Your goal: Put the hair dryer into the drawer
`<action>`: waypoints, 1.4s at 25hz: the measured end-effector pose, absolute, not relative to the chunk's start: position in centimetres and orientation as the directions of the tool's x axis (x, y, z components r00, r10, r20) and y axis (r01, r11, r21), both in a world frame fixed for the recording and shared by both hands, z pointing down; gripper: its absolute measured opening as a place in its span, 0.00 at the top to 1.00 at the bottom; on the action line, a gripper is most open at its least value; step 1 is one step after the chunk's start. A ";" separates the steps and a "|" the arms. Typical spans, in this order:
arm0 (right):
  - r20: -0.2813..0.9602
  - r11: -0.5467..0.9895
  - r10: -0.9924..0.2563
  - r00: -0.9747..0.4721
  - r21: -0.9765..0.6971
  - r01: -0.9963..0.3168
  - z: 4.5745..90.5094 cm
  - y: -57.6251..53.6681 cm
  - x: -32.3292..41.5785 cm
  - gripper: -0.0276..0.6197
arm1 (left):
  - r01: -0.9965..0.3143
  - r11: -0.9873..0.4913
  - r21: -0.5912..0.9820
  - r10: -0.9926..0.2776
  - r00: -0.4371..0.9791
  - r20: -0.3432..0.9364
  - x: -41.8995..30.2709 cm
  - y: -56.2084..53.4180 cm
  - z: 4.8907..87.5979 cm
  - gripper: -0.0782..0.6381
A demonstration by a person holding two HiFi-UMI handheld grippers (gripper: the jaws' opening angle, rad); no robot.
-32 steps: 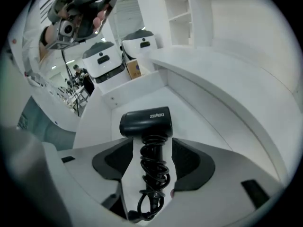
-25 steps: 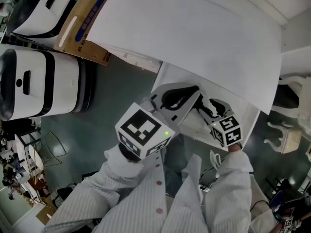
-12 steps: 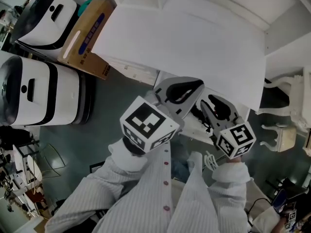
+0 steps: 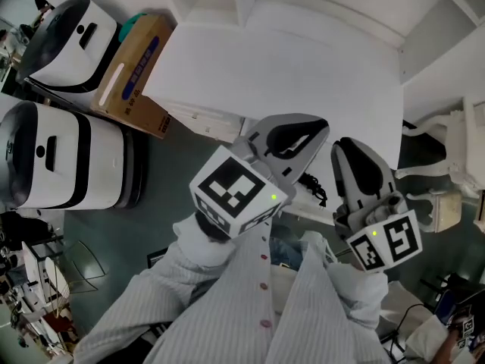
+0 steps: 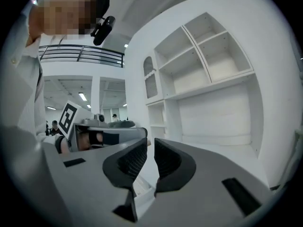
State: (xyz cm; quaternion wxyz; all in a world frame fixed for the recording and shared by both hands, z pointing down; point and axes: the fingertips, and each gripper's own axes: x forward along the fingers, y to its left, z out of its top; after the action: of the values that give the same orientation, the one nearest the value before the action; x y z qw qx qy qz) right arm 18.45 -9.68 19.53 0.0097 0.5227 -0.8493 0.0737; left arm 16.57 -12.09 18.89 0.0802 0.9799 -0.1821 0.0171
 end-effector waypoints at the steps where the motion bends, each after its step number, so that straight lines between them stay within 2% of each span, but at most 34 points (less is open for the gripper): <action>1: 0.083 0.434 -0.892 -0.444 -0.115 -0.894 18.9 -9.6 18.5 0.89 | -0.353 -0.924 0.148 -0.348 0.936 0.055 16.7 -12.0 18.6 0.88; 6: 0.065 0.406 -0.908 -0.414 -0.115 -0.907 17.5 -9.3 19.0 0.92 | -0.334 -0.933 0.136 -0.332 0.942 0.036 17.5 -12.0 17.9 0.88; 19: 0.056 0.359 -0.925 -0.376 -0.191 -0.914 17.1 -10.4 21.8 0.93 | -0.342 -0.931 0.131 -0.339 0.940 0.041 17.8 -13.2 18.0 0.88; 35: 0.095 0.372 -0.917 -0.388 -0.151 -0.916 18.3 -10.5 20.8 0.94 | -0.333 -0.933 0.135 -0.328 0.943 0.052 18.1 -12.8 18.5 0.88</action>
State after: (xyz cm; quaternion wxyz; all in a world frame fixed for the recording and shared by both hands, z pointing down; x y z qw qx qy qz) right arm 20.76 -10.48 18.30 -0.0024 0.5532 -0.8282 0.0898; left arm 18.06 -12.77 18.50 0.0712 0.9831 -0.1681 0.0145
